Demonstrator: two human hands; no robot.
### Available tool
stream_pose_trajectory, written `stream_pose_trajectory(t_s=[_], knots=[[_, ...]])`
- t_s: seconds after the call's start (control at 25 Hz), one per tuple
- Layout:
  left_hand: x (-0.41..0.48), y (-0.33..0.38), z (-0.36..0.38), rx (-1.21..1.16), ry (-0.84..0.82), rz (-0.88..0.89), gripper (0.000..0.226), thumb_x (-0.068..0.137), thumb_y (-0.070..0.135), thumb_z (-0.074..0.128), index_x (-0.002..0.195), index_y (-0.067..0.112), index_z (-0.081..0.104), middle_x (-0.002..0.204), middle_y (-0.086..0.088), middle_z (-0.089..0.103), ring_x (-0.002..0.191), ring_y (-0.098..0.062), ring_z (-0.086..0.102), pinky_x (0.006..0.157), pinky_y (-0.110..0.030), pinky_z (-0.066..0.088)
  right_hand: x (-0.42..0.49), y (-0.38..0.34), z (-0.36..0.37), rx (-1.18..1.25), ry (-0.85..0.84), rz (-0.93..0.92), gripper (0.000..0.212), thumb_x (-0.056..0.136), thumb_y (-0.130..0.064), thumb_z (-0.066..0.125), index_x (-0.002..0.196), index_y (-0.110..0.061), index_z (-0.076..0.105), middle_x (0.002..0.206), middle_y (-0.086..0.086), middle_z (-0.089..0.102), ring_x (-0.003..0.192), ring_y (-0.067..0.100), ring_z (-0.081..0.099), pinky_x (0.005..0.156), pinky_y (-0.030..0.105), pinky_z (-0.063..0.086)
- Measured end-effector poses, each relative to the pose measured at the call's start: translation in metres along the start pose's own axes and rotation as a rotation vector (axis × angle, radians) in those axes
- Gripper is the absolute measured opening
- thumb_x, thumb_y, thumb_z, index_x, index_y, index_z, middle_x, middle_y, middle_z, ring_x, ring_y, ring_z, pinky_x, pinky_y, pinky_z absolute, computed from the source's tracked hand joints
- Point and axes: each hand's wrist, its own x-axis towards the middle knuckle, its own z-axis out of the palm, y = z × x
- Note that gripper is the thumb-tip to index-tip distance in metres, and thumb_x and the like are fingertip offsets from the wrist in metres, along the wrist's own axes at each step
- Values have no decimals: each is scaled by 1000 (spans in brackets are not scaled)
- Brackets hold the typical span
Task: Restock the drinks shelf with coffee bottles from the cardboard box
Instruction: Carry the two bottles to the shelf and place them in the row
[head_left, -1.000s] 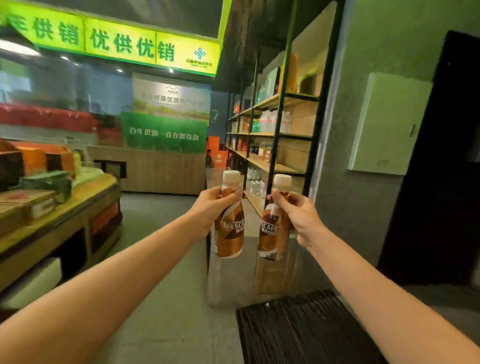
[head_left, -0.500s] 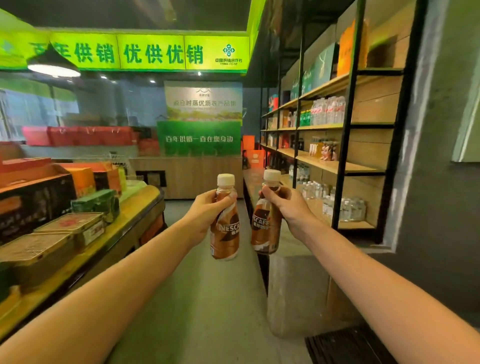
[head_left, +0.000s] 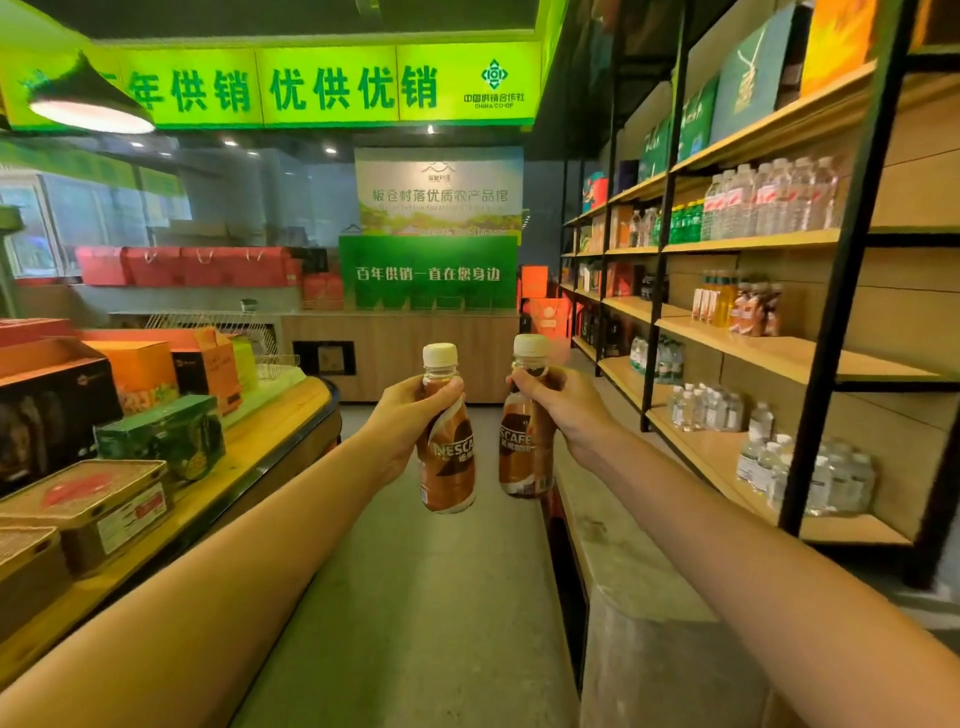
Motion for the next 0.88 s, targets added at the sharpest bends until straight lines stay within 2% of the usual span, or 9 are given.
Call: stream_pose_trajectory(t_s=[0.16,0.32,0.44,0.64,0.8,0.88], knots=[[107,-24,2,14,-27,-31,7,90,24,58,92,18,60,92,-3,66,85,-15,63,66,-24,46,110,36,3,-2,-7,26,32,86,-28,64,110,-7,64,93,3,69,93,21,65,93,38,49],[220,-60,1,24,-57,-38,21,90,25,57,106,11,59,94,-2,66,88,-16,63,76,-28,49,210,88,11,-28,3,56,36,85,-34,65,112,-9,64,102,5,70,100,24,65,95,40,48],[315,-86,0,16,-98,-32,28,90,25,57,113,10,57,98,-3,66,89,-14,62,72,-26,47,292,122,21,-41,21,55,37,86,-33,64,114,-9,63,106,7,69,101,23,63,94,38,47],[478,-114,1,48,-196,-55,26,90,26,58,113,12,58,105,-6,66,97,-20,62,75,-30,46,429,158,24,-42,125,74,33,87,-30,63,113,-10,61,106,6,66,102,22,61,91,35,45],[584,-131,37,41,-308,-57,8,91,24,57,96,18,59,97,-3,66,89,-16,62,75,-31,48,513,185,-4,-63,226,103,33,87,-32,63,113,-11,61,100,2,66,100,20,61,87,32,46],[631,-146,66,18,-369,-66,16,90,24,57,102,14,60,96,-4,67,89,-18,63,75,-31,49,549,198,-27,-85,278,115,37,87,-33,63,116,-10,61,101,2,66,97,19,60,81,29,46]])
